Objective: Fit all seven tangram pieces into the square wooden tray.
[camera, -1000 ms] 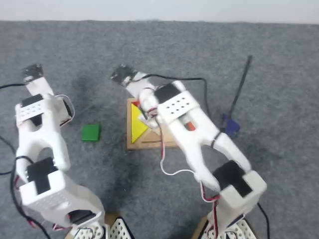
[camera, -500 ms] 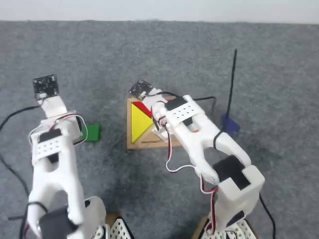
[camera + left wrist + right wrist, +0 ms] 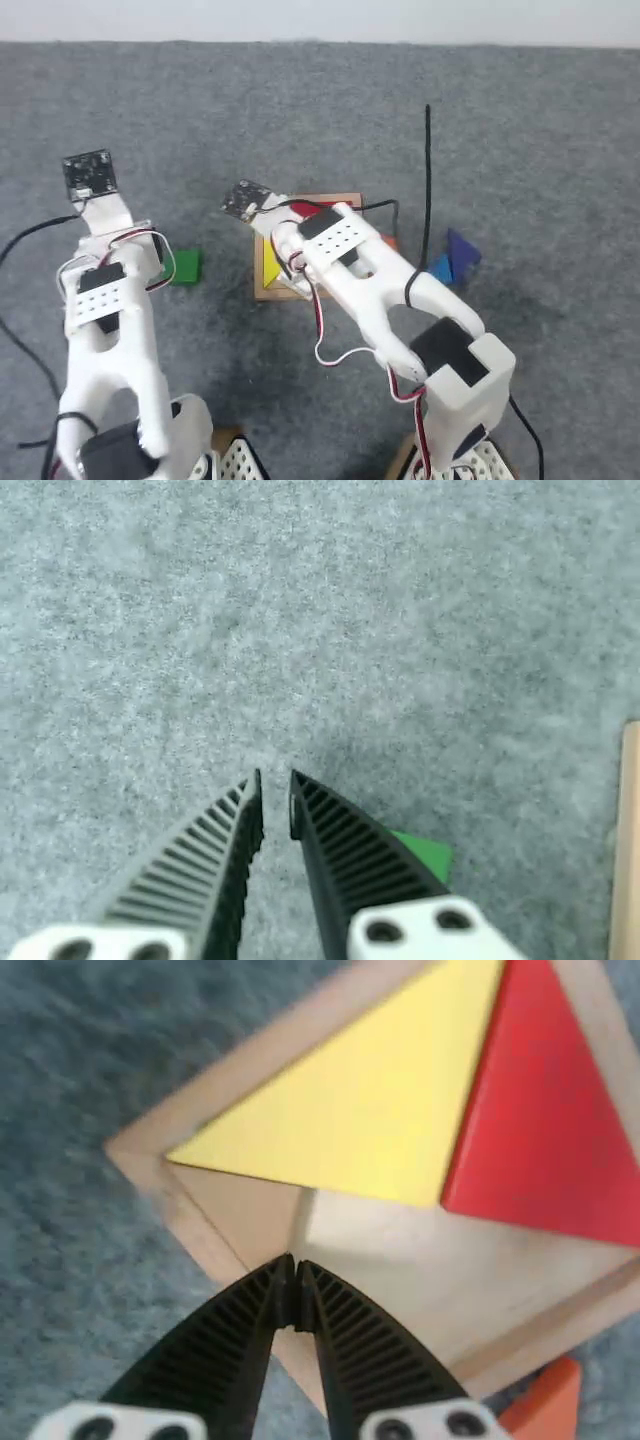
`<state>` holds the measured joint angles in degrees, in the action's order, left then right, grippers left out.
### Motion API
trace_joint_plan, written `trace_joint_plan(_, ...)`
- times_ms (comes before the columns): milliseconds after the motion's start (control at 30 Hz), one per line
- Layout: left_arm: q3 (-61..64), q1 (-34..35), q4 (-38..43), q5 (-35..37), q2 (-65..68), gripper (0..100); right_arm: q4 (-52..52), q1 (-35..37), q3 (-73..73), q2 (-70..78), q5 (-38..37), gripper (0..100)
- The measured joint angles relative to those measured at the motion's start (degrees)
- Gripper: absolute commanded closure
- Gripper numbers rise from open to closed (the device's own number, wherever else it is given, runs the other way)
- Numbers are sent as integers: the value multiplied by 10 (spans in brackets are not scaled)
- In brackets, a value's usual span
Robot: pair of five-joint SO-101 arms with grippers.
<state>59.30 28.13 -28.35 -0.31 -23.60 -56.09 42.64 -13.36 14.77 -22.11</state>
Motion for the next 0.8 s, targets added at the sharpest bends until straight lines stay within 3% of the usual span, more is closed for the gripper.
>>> trace_joint_plan(367,0,0,0,0,0,952,-36,9,39,-11,0,989)
trace_joint_plan(633,0,0,0,0,0,952,-129,-69,11,-149,0,987)
trace_joint_plan(800,0,-1,0,0,0,952,-134,-127,-59,-178,0,901)
